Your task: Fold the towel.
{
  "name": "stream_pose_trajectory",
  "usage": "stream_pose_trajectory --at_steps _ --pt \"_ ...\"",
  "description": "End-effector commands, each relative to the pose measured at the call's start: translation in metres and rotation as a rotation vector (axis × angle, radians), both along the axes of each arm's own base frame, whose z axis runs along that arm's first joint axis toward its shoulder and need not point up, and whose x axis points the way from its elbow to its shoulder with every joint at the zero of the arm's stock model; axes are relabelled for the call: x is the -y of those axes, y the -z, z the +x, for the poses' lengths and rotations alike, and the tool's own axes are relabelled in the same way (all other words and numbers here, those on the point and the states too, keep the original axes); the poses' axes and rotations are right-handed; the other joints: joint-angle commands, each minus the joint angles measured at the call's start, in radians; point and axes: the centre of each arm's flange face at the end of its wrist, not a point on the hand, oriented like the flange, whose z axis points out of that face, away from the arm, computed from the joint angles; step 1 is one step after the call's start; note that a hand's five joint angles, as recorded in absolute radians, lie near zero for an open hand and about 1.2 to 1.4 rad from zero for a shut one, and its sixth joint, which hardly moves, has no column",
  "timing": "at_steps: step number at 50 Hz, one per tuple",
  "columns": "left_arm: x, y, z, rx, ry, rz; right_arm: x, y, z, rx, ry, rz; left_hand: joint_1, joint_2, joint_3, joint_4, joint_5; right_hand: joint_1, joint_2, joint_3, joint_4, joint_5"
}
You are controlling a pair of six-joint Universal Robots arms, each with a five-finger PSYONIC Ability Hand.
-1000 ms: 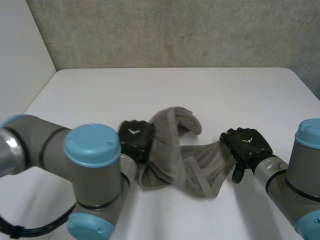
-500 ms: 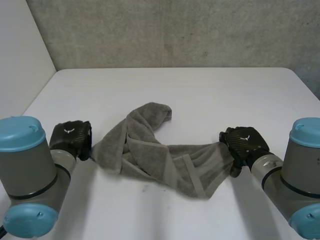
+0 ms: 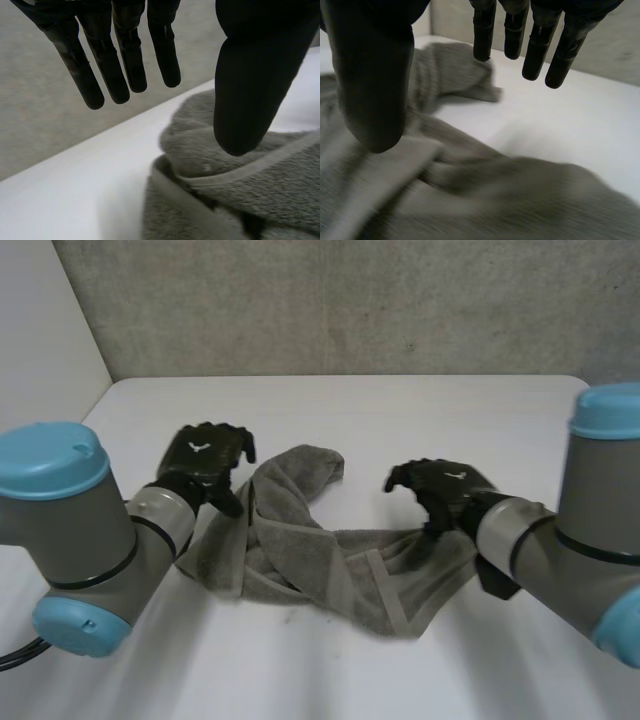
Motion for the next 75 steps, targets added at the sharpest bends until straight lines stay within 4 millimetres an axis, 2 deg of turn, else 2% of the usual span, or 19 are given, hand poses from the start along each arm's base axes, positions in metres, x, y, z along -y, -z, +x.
stream_pose_trajectory --at_steps 1,6,10,15,21,23,24,26,29,33,40,48,50,51,53,55,62,70,75 --pt "0.006 0.031 -0.003 0.019 0.074 0.081 -0.002 0.009 0.040 0.091 -0.080 0.099 0.102 0.105 0.104 0.104 0.107 0.002 0.017 -0.008 -0.009 0.016" --pt "0.011 0.053 0.003 0.038 0.063 0.140 -0.003 0.018 0.060 0.116 -0.096 0.164 0.131 0.134 0.133 0.134 0.136 0.032 0.047 0.021 0.021 0.045" --pt "0.011 0.059 0.000 0.034 0.099 0.157 -0.008 0.031 0.082 0.109 -0.126 0.223 0.137 0.140 0.139 0.139 0.142 0.052 0.067 0.042 0.041 0.065" --pt "0.010 0.065 -0.003 0.023 0.155 0.174 -0.010 0.041 0.094 0.084 -0.125 0.226 0.137 0.140 0.139 0.139 0.142 0.113 0.129 0.103 0.103 0.127" --pt "0.011 0.074 -0.006 0.026 0.181 0.196 -0.005 0.045 0.093 0.056 -0.076 0.202 0.137 0.140 0.139 0.139 0.142 0.307 0.323 0.297 0.297 0.321" --pt "0.012 0.078 -0.006 0.029 0.179 0.203 -0.005 0.046 0.093 0.046 -0.060 0.192 0.137 0.140 0.139 0.139 0.142 0.524 0.539 0.513 0.513 0.537" --pt "0.013 0.081 -0.006 0.032 0.179 0.208 -0.005 0.046 0.093 0.046 -0.060 0.192 0.137 0.140 0.139 0.139 0.142 0.525 0.540 0.514 0.514 0.538" --pt "0.014 0.083 -0.007 0.032 0.179 0.212 -0.008 0.047 0.094 0.039 -0.059 0.189 0.137 0.140 0.139 0.139 0.142 0.709 0.724 0.699 0.698 0.722" --pt "0.015 0.083 -0.007 0.030 0.177 0.211 -0.007 0.046 0.093 0.033 -0.052 0.182 0.137 0.140 0.139 0.139 0.142 0.777 0.792 0.767 0.766 0.791" --pt "0.017 0.082 -0.008 0.021 0.178 0.182 -0.007 0.048 0.089 -0.019 -0.044 0.144 0.134 0.137 0.136 0.137 0.139 1.049 1.064 1.039 1.038 1.063" --pt "0.020 0.077 -0.010 0.008 0.180 0.145 -0.010 0.038 0.075 -0.054 -0.008 0.109 0.125 0.128 0.127 0.128 0.130 1.052 1.067 1.042 1.041 1.066" --pt "0.020 0.075 -0.014 0.003 0.197 0.134 -0.023 0.009 0.055 0.005 -0.023 0.026 0.125 0.128 0.127 0.128 0.130 1.052 1.067 1.042 1.041 1.066" --pt "0.019 0.075 -0.017 0.002 0.206 0.131 -0.023 0.001 0.041 0.008 -0.025 -0.011 0.125 0.128 0.127 0.128 0.130 1.052 1.067 1.042 1.041 1.066" --pt "0.018 0.074 -0.018 0.000 0.210 0.129 -0.023 0.001 0.041 0.008 -0.025 -0.011 0.122 0.125 0.125 0.125 0.128 1.052 1.067 1.042 1.041 1.066" --pt "0.017 0.074 -0.021 -0.002 0.224 0.125 -0.023 -0.004 0.027 0.000 -0.019 -0.023 0.119 0.122 0.122 0.122 0.125 1.052 1.067 1.042 1.041 1.066" --pt "0.009 0.071 -0.032 -0.009 0.274 0.116 -0.025 -0.005 0.023 -0.001 -0.022 -0.021 0.116 0.119 0.119 0.119 0.122 1.052 1.067 1.042 1.041 1.066" --pt "-0.002 0.067 -0.045 -0.018 0.332 0.103 -0.028 -0.004 0.010 -0.005 -0.019 -0.003 0.122 0.125 0.124 0.125 0.127 1.052 1.067 1.042 1.041 1.066" --pt "0.002 0.071 -0.052 -0.025 0.340 0.089 -0.028 -0.015 -0.011 -0.026 -0.004 -0.046 0.143 0.146 0.145 0.145 0.148 1.052 1.067 1.042 1.041 1.066" --pt "0.005 0.069 -0.056 -0.032 0.346 0.075 -0.035 -0.033 -0.019 0.006 -0.014 -0.088 0.222 0.225 0.224 0.225 0.227 1.052 1.067 1.042 1.041 1.066"
